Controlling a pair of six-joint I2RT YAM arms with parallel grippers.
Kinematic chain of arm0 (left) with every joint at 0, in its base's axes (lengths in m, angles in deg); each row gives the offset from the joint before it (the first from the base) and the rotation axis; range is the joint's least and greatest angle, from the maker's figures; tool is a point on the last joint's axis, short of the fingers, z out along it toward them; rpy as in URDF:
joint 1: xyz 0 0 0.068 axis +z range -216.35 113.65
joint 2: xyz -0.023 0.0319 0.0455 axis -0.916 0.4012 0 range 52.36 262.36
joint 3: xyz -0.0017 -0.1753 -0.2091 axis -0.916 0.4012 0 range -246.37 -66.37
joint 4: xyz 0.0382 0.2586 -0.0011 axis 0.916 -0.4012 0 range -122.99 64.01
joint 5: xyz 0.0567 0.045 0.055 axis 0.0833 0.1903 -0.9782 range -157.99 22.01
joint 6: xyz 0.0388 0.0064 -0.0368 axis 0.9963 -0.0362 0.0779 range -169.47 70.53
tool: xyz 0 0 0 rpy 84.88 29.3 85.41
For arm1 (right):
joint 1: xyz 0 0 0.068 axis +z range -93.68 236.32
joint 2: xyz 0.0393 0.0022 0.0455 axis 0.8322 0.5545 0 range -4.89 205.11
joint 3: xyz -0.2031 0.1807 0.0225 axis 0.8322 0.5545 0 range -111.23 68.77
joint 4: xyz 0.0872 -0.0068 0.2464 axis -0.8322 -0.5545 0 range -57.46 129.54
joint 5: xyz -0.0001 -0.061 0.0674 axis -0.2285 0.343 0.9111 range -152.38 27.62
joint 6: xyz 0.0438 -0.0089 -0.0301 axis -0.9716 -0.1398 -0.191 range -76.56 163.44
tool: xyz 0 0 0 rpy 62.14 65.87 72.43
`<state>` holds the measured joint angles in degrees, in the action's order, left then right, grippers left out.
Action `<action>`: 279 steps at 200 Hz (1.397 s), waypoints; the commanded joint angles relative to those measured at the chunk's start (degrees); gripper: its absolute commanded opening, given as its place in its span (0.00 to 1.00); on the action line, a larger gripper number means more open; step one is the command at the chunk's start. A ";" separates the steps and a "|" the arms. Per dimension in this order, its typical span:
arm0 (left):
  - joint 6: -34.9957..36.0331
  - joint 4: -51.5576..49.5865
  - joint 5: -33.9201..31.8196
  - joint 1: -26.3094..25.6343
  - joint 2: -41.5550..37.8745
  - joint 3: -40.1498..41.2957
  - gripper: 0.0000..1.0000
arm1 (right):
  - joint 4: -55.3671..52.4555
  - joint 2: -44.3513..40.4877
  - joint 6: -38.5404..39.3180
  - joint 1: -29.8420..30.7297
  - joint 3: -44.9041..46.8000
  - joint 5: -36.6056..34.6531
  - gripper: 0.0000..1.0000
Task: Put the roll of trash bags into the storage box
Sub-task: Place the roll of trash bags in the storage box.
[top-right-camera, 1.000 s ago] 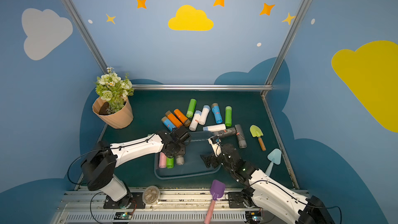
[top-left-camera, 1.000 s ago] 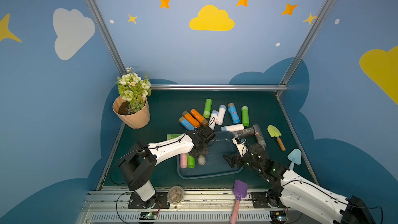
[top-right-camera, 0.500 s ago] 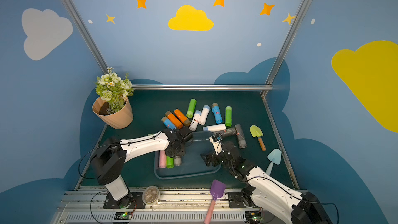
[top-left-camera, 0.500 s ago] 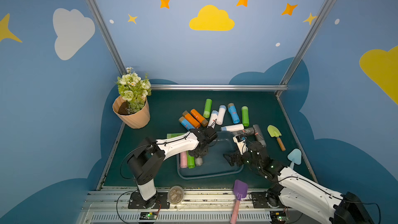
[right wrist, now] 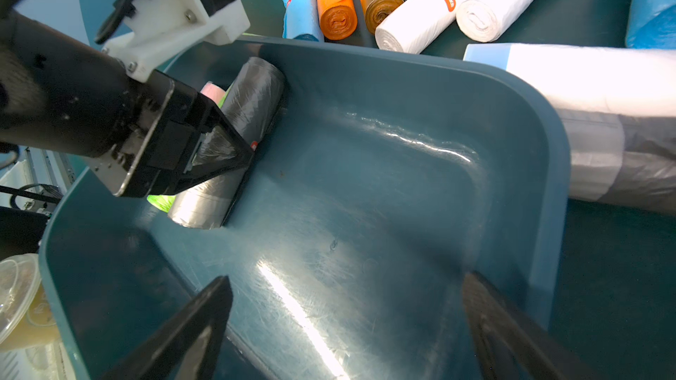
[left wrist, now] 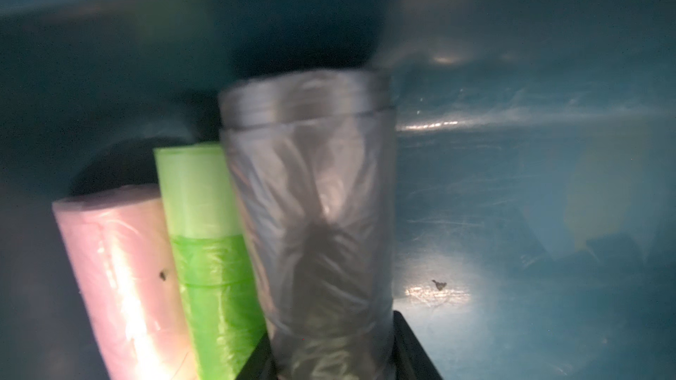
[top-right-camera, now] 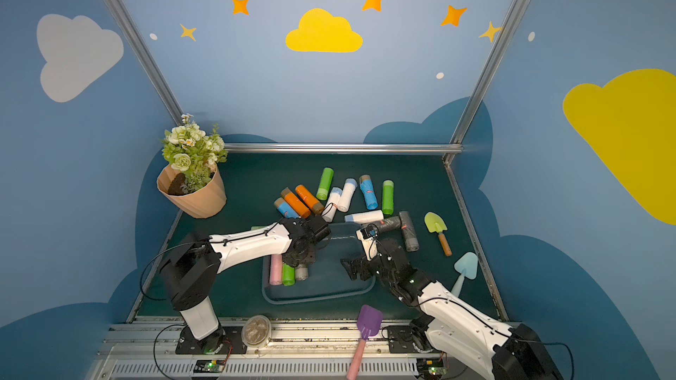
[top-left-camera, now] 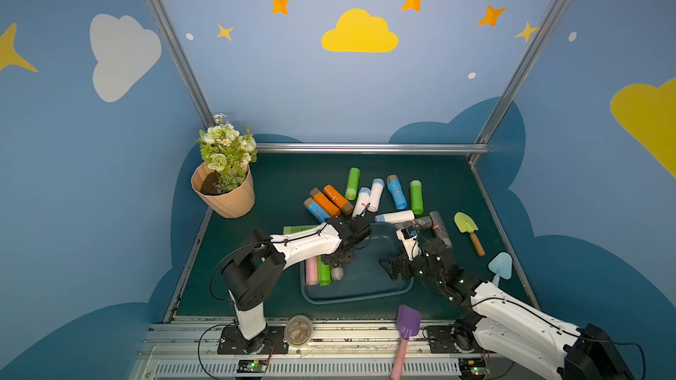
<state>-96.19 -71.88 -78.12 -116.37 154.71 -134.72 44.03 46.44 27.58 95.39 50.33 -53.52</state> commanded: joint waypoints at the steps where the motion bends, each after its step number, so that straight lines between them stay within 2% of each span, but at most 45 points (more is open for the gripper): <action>1: -0.21 -2.09 -0.93 0.21 1.24 -0.44 0.43 | -0.89 -0.54 -0.34 -0.36 0.35 -0.16 0.97; 236: -2.46 -4.47 -1.47 -1.81 0.94 0.31 0.47 | -0.54 0.86 0.06 -1.10 0.06 0.82 0.97; 279: -3.77 -4.21 -1.64 -2.43 -0.12 1.33 0.45 | -0.58 1.23 0.20 -1.10 -0.10 0.99 0.97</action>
<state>-98.44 -72.89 -78.23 -118.51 155.73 -134.68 44.58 46.96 27.63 94.65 50.33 -52.69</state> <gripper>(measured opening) 0.460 0.968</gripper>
